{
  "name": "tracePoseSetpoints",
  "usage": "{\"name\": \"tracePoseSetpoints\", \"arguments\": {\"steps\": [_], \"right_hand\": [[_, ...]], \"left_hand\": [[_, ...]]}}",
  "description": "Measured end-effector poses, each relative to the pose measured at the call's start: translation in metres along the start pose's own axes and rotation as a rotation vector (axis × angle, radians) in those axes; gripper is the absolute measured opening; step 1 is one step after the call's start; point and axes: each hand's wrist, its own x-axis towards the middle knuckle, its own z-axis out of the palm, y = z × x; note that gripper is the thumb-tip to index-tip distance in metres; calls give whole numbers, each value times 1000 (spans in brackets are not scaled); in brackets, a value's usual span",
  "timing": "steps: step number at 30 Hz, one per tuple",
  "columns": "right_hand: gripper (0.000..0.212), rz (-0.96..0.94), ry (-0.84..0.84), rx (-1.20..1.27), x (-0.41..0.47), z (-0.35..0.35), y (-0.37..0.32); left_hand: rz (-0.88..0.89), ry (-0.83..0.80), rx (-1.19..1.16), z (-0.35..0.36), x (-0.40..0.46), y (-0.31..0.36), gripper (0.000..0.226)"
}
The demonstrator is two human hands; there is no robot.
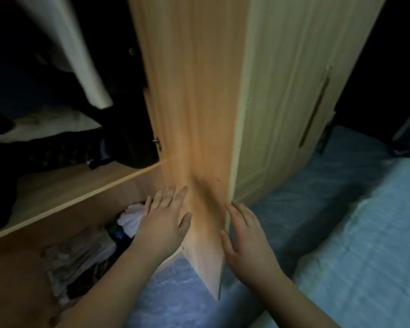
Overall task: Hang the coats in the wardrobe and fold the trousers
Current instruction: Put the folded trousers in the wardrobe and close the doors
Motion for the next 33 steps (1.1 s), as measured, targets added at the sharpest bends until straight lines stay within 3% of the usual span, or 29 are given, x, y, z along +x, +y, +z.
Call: {"name": "tracePoseSetpoints", "arguments": {"steps": [3, 8, 11, 15, 21, 27, 33], "right_hand": [[63, 78, 69, 32, -3, -16, 13], [81, 94, -12, -22, 29, -13, 19], [78, 133, -48, 121, 52, -1, 9], [65, 179, 57, 273, 44, 8, -18], [79, 164, 62, 240, 12, 57, -77], [97, -110, -110, 47, -2, 134, -166], [91, -379, -276, -104, 54, 211, -241]], "left_hand": [[34, 16, -48, 6, 7, 18, 60], [19, 26, -95, 5, 0, 16, 59], [-16, 36, -91, -6, -15, -9, 60], [-101, 54, -84, -25, -38, -56, 61], [-158, 52, -106, -40, -67, -120, 61], [-175, 88, -88, -66, -106, -183, 64], [-369, 134, -148, -89, -141, -257, 68]]}}
